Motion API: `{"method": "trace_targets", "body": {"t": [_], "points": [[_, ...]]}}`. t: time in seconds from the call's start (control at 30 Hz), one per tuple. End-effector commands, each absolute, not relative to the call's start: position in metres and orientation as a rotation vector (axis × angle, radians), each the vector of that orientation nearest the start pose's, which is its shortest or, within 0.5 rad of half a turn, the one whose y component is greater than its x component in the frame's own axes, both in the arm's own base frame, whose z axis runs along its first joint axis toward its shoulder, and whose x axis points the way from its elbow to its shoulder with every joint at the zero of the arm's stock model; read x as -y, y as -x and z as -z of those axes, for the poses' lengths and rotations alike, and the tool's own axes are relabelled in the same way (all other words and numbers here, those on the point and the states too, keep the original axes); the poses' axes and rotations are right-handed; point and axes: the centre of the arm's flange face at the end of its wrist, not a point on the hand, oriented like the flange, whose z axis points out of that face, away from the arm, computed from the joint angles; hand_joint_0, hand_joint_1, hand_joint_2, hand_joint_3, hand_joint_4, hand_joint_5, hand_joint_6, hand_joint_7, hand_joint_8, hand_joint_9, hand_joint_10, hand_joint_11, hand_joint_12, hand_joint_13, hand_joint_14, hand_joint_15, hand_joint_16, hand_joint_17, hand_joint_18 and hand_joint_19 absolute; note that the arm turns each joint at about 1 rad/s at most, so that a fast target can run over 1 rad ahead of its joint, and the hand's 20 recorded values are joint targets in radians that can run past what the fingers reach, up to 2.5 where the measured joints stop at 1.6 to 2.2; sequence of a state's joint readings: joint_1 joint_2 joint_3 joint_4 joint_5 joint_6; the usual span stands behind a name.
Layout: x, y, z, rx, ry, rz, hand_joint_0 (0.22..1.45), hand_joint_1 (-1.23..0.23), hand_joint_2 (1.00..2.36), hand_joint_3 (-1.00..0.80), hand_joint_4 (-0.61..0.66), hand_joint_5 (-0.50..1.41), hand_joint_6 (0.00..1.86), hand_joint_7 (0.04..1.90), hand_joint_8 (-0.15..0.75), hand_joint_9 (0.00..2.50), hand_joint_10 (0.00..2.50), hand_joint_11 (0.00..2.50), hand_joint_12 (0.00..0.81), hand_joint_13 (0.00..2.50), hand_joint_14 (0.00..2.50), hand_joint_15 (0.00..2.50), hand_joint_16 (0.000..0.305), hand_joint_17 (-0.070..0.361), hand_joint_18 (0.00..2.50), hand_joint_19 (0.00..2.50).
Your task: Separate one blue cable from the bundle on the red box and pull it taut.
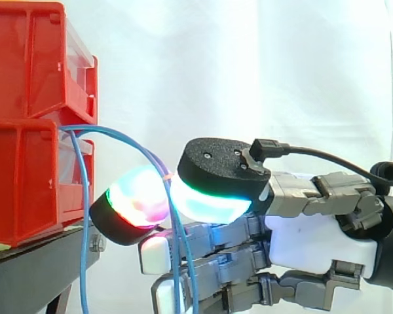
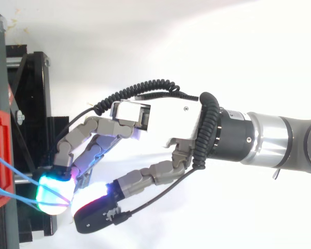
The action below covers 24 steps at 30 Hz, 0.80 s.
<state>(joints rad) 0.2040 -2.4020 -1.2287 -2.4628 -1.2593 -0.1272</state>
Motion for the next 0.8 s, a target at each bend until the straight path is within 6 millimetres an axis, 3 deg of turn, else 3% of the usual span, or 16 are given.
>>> {"method": "trace_targets", "body": {"t": [0.0,0.07,0.23,0.43,0.77], "points": [[0.0029,-0.7894,-0.1846,-1.038,-1.071,-1.152,0.73,-0.86,1.01,-0.35,-0.11,-0.11,0.97,0.67,0.232,0.9,0.02,0.49,0.36,0.94,0.02,0.56,0.043,0.097,0.76,0.53],[0.0037,-0.7895,-0.1846,-1.04,-1.069,-1.154,0.68,-0.85,1.0,-0.49,-0.06,-0.1,0.95,0.73,0.229,0.92,0.02,0.5,0.355,0.94,0.02,0.56,0.043,0.096,0.77,0.54],[0.0037,-0.7892,-0.1842,-1.051,-1.066,-1.16,0.58,-0.73,1.0,-0.5,0.04,-0.08,0.92,0.73,0.227,0.99,0.02,0.49,0.362,0.96,0.02,0.57,0.043,0.098,0.78,0.56],[0.0034,-0.7893,-0.1843,-1.06,-1.058,-1.169,0.55,-0.58,1.0,-0.5,0.05,-0.07,0.91,0.79,0.245,1.02,0.02,0.48,0.371,0.99,0.02,0.57,0.045,0.101,0.81,0.57],[0.0042,-0.7892,-0.1841,-1.064,-1.055,-1.169,0.51,-0.53,1.0,-0.5,0.06,-0.07,0.9,0.78,0.256,1.03,0.02,0.48,0.387,1.01,0.02,0.58,0.048,0.109,0.83,0.57]]}}
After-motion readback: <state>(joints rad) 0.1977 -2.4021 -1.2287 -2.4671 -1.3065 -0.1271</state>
